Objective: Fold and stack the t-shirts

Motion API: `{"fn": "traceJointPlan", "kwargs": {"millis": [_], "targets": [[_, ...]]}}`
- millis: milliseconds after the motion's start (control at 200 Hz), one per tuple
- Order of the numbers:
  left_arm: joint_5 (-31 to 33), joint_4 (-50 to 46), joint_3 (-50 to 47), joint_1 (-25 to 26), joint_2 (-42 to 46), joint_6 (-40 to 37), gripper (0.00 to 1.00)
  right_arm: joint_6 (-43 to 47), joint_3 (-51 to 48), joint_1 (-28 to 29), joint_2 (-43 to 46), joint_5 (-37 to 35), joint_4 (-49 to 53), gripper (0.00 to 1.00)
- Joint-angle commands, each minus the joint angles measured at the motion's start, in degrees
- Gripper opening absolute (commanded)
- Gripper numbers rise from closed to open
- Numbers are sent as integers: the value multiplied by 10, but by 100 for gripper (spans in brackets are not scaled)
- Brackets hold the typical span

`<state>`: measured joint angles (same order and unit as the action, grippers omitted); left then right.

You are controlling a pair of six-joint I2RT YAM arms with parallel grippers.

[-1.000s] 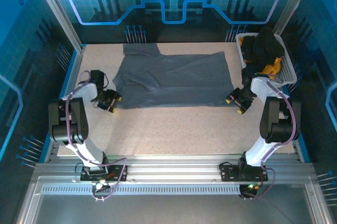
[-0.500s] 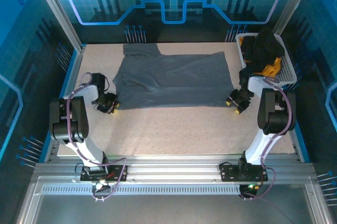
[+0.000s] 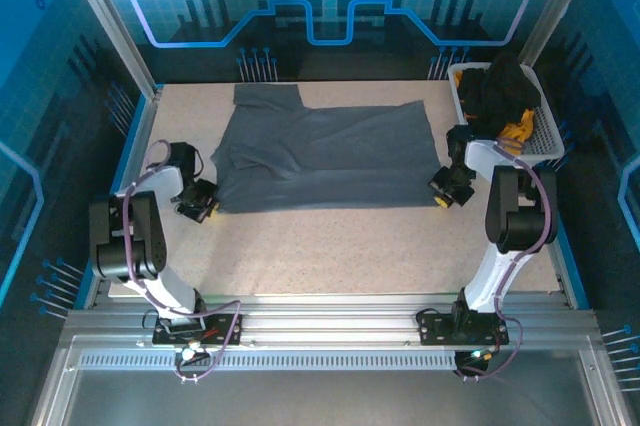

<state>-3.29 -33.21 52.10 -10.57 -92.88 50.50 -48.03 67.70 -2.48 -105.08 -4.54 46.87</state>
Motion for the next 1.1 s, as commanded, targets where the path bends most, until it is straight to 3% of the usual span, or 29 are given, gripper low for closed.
{"fn": "traceJointPlan", "kwargs": {"millis": [0, 265, 515, 605, 700, 840, 905, 1095], "targets": [[46, -56, -31, -11, 46, 1, 0, -24, -39, 9, 46, -30, 47, 0], [63, -77, -128, -16, 115, 74, 0, -49, -115, 30, 106, -28, 75, 0], [77, -107, -156, -23, 168, 108, 0, -69, -160, 36, 147, -19, 81, 0], [77, -119, -144, -23, 189, 118, 20, -64, -142, 37, 161, -23, 91, 18], [88, -141, -97, -13, 202, 125, 36, -48, -106, 49, 187, -40, 99, 38], [94, -104, 7, 60, 181, 94, 38, 48, -51, 96, 200, 5, 31, 47], [44, -43, 54, 94, 132, 47, 38, 109, -28, 125, 193, 74, -24, 49], [15, -80, 264, 193, -76, -81, 39, 207, 55, 216, 174, 202, -107, 55]]}}
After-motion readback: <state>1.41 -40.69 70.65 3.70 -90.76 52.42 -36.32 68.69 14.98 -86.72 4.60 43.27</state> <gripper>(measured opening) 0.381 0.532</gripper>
